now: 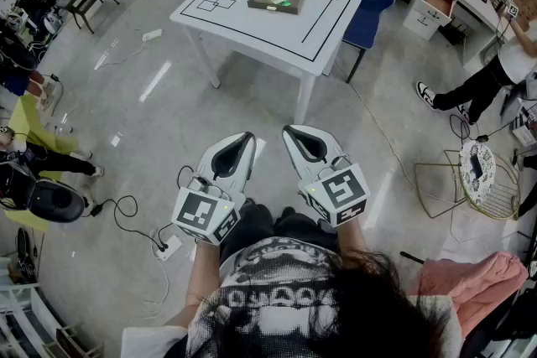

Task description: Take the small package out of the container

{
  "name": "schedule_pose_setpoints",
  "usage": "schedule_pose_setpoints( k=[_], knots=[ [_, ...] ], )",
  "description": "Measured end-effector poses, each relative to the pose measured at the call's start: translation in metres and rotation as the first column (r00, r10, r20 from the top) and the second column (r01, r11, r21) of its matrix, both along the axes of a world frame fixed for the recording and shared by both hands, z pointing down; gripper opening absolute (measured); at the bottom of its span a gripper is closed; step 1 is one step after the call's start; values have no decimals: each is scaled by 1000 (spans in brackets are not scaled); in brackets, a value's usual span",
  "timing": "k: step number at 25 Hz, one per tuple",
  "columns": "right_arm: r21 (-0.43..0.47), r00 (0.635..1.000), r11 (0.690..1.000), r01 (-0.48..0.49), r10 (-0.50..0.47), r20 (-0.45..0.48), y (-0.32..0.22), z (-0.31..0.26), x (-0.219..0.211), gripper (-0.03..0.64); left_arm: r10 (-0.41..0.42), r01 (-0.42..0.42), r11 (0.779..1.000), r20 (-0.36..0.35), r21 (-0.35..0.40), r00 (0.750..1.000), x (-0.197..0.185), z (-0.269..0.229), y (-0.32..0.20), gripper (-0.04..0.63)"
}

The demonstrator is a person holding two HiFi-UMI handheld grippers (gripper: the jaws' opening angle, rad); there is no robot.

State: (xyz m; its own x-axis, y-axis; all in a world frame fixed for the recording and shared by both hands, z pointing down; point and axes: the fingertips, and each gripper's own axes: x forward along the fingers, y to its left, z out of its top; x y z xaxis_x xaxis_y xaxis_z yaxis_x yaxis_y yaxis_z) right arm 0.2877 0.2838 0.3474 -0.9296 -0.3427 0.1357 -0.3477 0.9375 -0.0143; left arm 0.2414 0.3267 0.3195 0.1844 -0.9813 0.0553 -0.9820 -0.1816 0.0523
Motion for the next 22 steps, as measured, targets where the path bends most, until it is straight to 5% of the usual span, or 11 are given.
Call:
schedule_pose_setpoints(
  k=[22],
  knots=[
    [-47, 997, 996, 72, -71, 32, -20, 21, 4, -2, -28, 28, 999, 5, -38, 1000, 15, 18, -21, 0]
  ],
)
